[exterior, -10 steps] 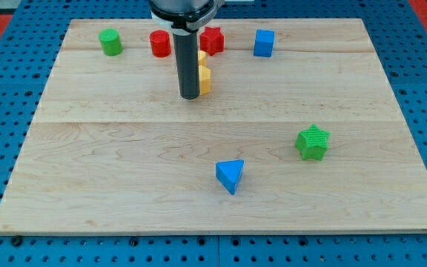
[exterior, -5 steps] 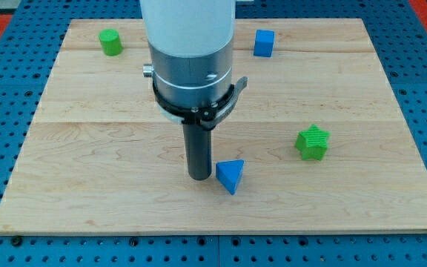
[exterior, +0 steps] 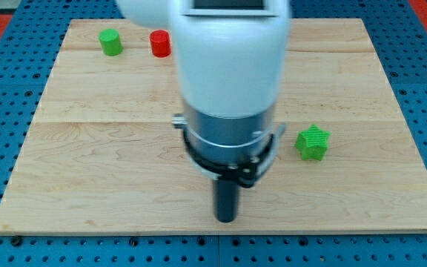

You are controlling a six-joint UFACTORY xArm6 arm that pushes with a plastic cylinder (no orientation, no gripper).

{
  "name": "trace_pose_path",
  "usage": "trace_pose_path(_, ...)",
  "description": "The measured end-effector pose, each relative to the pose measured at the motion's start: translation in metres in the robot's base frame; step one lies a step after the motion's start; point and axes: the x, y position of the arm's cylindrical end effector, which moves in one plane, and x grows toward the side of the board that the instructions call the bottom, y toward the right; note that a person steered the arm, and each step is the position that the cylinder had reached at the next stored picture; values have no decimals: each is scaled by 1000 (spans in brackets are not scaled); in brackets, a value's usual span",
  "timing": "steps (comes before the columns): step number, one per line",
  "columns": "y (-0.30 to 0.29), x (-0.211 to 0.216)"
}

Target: Point your arm at the blue triangle

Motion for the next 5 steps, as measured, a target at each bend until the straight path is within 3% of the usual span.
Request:
trace_pose_path(2, 41, -2)
trace_pose_path(5, 48, -27)
